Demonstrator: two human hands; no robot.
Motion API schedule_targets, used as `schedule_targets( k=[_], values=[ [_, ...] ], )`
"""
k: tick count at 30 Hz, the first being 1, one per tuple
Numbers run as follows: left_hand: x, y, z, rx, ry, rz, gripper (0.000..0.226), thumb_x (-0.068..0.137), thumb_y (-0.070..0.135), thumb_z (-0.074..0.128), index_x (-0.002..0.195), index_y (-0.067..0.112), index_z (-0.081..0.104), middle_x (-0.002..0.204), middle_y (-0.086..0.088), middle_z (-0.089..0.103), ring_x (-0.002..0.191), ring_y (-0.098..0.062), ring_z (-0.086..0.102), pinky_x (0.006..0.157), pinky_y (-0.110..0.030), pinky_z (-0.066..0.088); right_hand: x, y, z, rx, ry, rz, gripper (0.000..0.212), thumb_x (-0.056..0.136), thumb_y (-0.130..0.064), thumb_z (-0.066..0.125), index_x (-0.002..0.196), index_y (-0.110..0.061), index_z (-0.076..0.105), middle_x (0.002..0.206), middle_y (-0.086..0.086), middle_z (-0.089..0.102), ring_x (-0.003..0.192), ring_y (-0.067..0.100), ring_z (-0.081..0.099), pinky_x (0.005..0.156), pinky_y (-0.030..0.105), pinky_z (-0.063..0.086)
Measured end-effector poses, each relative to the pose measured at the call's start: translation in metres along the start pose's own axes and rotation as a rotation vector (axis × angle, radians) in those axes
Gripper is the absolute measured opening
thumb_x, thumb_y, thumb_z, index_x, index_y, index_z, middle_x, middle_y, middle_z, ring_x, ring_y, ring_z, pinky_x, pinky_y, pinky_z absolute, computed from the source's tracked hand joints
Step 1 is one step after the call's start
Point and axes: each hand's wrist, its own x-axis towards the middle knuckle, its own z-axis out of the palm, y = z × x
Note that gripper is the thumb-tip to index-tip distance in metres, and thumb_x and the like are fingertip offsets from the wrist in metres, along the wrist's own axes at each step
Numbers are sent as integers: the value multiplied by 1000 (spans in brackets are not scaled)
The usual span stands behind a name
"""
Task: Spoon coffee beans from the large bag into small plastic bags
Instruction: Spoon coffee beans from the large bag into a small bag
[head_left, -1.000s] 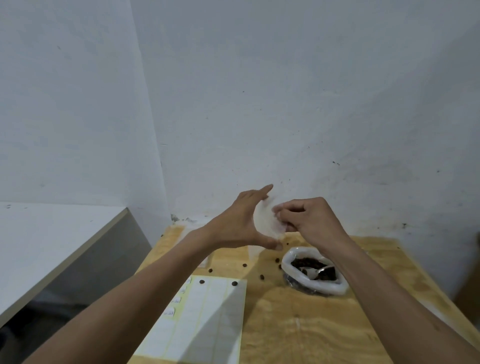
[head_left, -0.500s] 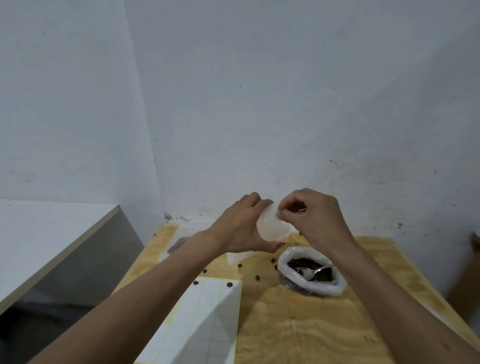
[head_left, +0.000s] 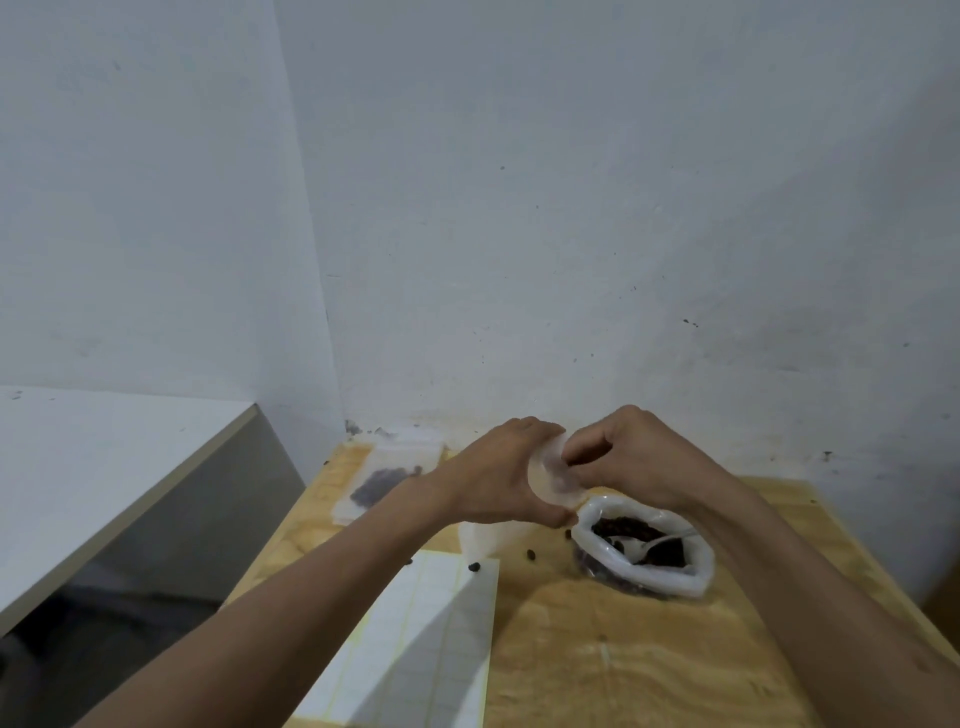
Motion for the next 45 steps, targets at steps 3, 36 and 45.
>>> schedule_targets(
  k=[3,36,45],
  values=[
    [1,0,3,-12,-13,-1,73,66,50,86,127,25,56,108,11,57,99,-10,51,88,-39,50,-3,3,-2,45,-53,24,9,82,-19,82,86,-27,82,77,-19,75,73,-6,68,71,15,45],
    [-2,4,42,264,-97,-63,104,68,66,80,148,12,41,136,-2,52,120,-22,49,99,-34,42,-38,73,-47,-22,288,674,34,77,-12,87,60,0,61,48,10,60,36,16,54,44,24,51],
    [-6,9,46,275,-116,-85,103,67,67,81,145,12,42,134,-2,53,117,-22,51,96,-35,44,-49,81,-43,-24,607,485,22,79,-2,76,89,16,71,71,24,74,73,37,76,80,48,63]
  ],
)
